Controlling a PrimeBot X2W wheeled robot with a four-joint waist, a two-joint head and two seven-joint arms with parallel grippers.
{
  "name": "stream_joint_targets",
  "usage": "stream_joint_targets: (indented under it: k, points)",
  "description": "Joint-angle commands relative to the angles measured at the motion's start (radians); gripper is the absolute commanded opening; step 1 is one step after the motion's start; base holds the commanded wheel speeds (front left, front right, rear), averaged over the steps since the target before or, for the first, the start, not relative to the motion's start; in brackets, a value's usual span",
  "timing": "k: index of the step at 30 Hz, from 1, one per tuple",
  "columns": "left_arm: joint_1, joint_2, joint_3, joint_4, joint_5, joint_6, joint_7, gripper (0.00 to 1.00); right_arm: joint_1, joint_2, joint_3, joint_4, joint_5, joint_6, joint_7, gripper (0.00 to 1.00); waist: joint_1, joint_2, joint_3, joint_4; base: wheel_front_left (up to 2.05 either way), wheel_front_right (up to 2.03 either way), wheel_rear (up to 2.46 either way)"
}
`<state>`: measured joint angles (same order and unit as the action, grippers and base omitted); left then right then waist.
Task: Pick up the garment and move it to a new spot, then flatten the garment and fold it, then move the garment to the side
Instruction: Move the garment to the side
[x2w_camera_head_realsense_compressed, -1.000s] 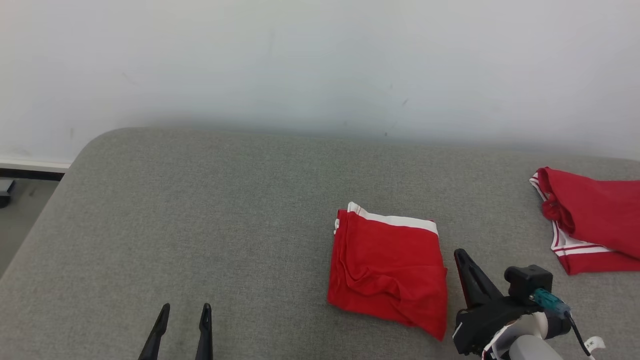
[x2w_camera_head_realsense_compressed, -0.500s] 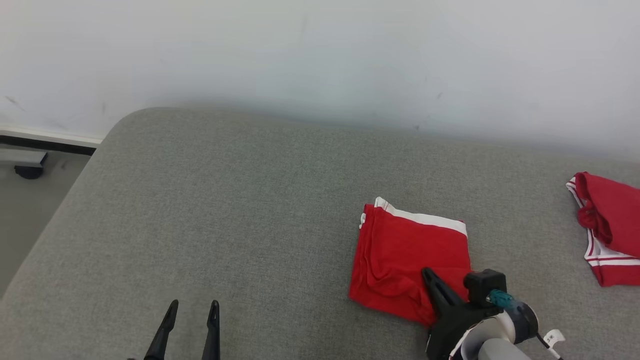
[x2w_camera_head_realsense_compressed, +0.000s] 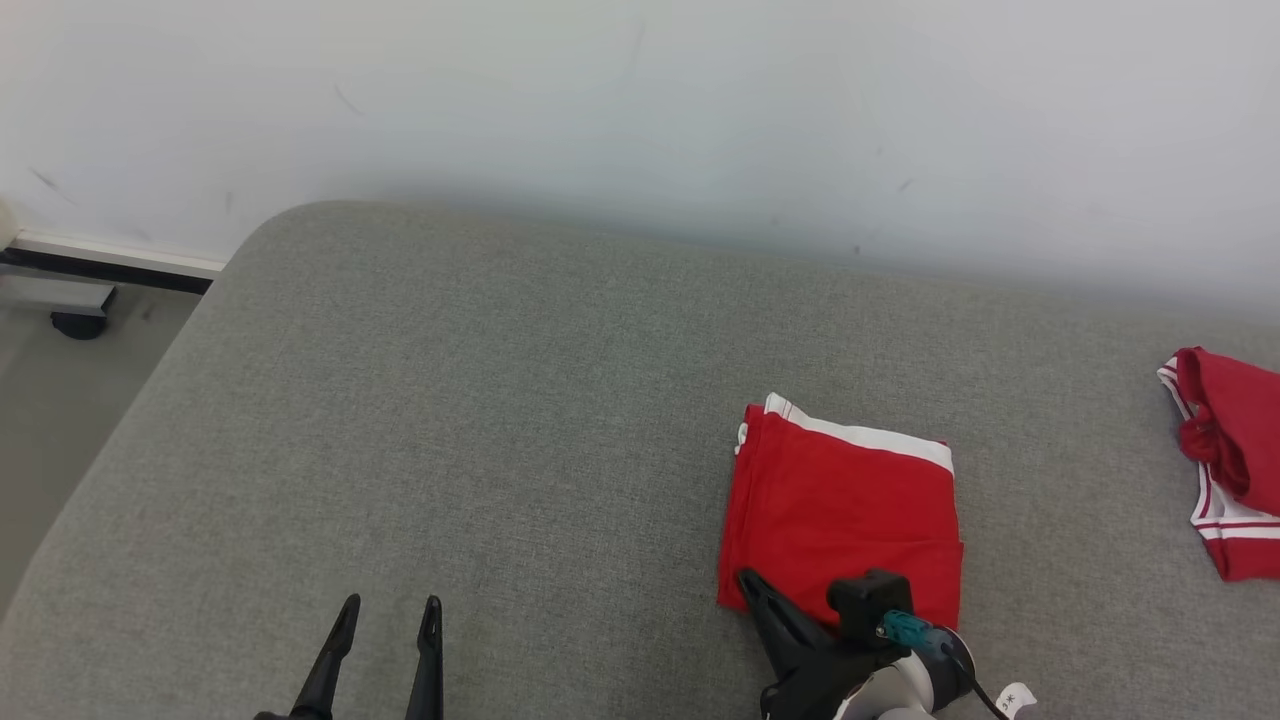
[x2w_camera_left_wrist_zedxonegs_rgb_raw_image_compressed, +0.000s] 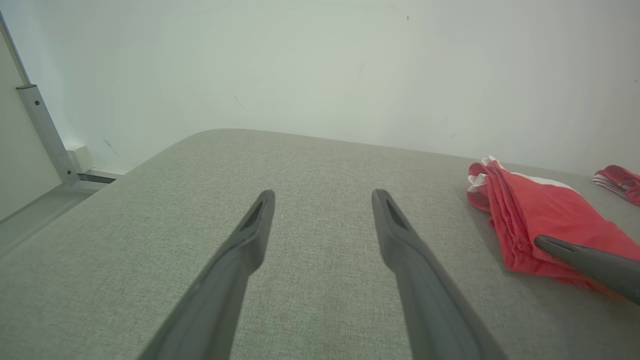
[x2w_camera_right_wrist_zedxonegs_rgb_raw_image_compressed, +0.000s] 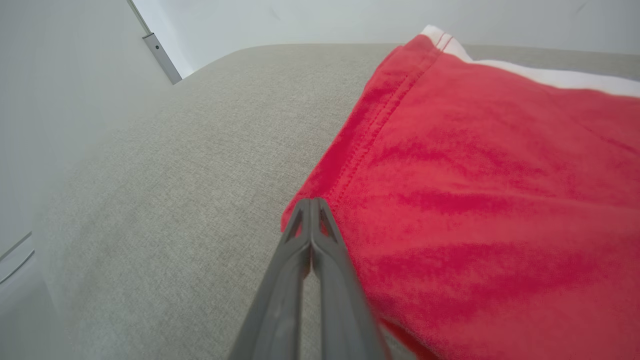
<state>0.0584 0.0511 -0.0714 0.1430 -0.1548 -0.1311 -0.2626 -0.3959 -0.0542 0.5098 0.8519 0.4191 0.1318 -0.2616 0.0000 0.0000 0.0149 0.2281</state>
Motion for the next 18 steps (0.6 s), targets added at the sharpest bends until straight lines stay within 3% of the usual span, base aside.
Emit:
stream_joint_targets:
  k: [1, 9, 18]
  points:
    - [-0.008, -0.001, 0.000, 0.001, 0.007, 0.001, -0.003, 1.00, 0.010, 0.003, 0.012, -0.021, 0.010, -0.002, -0.004, 0.00, 0.0000, 0.0000, -0.003, -0.003, 0.00, 0.00, 0.00]
    - [0.007, -0.001, 0.009, -0.007, 0.010, 0.001, -0.003, 1.00, 0.036, 0.001, -0.052, -0.129, -0.017, -0.002, -0.004, 0.00, 0.0000, 0.0000, -0.018, -0.042, 0.00, 0.00, 0.00]
    - [0.020, -0.001, 0.021, -0.012, 0.013, 0.001, -0.003, 1.00, 0.148, -0.047, -0.273, -0.355, -0.132, -0.002, -0.004, 0.00, 0.0000, 0.0000, -0.042, -0.144, 0.00, 0.00, 0.00]
